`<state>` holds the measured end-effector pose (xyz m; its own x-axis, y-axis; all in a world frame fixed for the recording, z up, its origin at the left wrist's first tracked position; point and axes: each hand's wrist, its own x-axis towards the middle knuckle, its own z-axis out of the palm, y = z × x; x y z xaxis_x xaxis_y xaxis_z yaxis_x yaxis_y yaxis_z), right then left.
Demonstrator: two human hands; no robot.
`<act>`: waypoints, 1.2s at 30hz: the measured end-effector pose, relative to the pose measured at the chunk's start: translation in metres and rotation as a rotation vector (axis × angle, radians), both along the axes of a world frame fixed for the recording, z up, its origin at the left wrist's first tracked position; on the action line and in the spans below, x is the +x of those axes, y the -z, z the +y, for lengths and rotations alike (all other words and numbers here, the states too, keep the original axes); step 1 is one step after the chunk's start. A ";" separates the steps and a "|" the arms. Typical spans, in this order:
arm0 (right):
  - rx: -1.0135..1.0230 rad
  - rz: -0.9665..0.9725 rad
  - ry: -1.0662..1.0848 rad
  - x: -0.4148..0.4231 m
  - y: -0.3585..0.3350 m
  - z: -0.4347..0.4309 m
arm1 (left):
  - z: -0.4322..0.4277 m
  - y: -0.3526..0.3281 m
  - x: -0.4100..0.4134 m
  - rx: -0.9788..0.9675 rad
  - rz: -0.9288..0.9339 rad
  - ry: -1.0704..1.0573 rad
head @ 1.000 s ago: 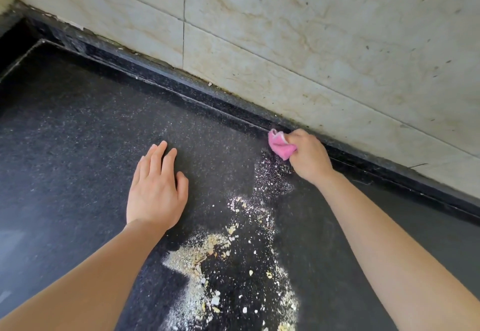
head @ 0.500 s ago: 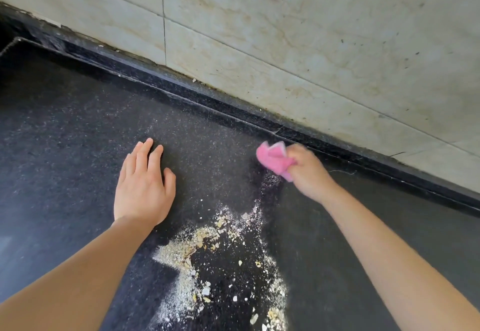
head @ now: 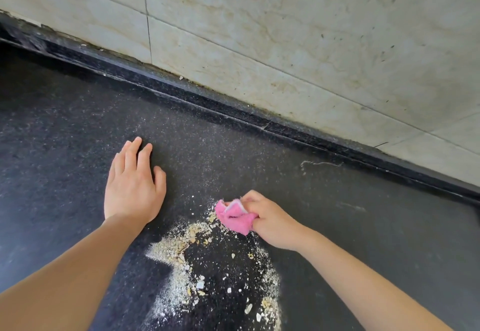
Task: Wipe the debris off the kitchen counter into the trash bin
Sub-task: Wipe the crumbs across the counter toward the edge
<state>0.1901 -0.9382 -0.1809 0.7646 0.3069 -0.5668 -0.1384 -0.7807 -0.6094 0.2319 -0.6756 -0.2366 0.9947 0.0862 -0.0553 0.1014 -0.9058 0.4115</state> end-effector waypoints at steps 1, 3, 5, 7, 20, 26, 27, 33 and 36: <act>0.034 0.023 0.045 0.004 -0.008 -0.001 | 0.000 0.000 0.000 -0.003 0.000 0.001; 0.053 -0.063 0.178 0.026 -0.022 -0.009 | -0.001 0.001 0.001 -0.011 -0.002 0.002; -0.014 -0.212 0.348 0.057 -0.021 -0.030 | -0.001 0.001 0.002 -0.014 -0.005 0.006; -0.111 -0.233 0.508 0.082 -0.001 -0.051 | -0.001 0.002 0.002 -0.017 -0.009 0.009; -0.161 -0.256 -0.120 -0.025 0.023 0.049 | 0.015 -0.006 -0.019 -0.335 0.073 0.078; 0.012 0.110 -0.121 -0.067 -0.013 0.051 | 0.043 -0.008 -0.141 -0.250 0.004 -0.074; 0.044 0.116 -0.070 -0.061 -0.023 0.051 | 0.047 -0.007 -0.156 -0.220 -0.006 -0.099; 0.077 -0.073 0.166 0.034 -0.026 0.053 | 0.055 -0.003 -0.198 -0.060 -0.008 -0.206; -0.225 -0.171 0.167 0.072 0.022 0.062 | 0.052 0.000 -0.202 0.000 -0.019 -0.208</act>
